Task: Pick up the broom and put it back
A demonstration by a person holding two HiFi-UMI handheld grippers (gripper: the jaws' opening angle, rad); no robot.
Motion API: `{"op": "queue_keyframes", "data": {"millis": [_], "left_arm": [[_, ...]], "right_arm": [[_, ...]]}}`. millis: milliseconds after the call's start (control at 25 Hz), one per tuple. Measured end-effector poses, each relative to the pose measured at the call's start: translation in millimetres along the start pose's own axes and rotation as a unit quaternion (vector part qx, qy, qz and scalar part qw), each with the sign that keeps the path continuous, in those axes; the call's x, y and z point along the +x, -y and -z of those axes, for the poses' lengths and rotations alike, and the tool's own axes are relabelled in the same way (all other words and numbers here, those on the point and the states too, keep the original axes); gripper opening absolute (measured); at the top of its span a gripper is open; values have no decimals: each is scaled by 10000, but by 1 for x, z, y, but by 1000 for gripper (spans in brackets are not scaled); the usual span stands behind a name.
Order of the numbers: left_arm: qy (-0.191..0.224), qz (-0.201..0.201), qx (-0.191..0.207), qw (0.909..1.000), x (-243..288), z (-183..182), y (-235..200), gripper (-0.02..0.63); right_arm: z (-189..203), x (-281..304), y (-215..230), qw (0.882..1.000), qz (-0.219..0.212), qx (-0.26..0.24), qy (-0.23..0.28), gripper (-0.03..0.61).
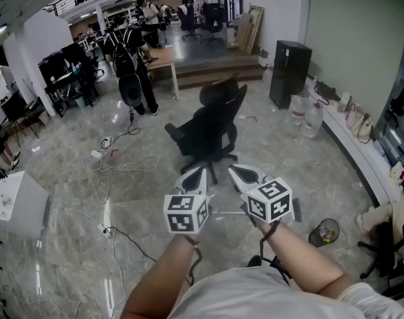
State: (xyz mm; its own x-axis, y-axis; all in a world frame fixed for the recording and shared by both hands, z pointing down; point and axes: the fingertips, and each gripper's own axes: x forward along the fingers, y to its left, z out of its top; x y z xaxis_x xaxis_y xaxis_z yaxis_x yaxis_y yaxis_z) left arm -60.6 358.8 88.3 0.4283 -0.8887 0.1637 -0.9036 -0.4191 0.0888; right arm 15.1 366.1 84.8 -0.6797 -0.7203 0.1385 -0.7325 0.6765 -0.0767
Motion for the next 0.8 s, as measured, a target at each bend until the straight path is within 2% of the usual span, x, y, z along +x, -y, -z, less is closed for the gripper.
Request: {"op": "queue_keyframes", "data": {"millis": [600,800], "left_arm": [[-74,-124,-159,9998,31,14,-26,5],[-165,-300,-260,9991,67,25,-50,5]], "right_arm": [[12,30,28,9999,4,126,-60,3],[24,64,65,9994,-79,300,-124,3]]}}
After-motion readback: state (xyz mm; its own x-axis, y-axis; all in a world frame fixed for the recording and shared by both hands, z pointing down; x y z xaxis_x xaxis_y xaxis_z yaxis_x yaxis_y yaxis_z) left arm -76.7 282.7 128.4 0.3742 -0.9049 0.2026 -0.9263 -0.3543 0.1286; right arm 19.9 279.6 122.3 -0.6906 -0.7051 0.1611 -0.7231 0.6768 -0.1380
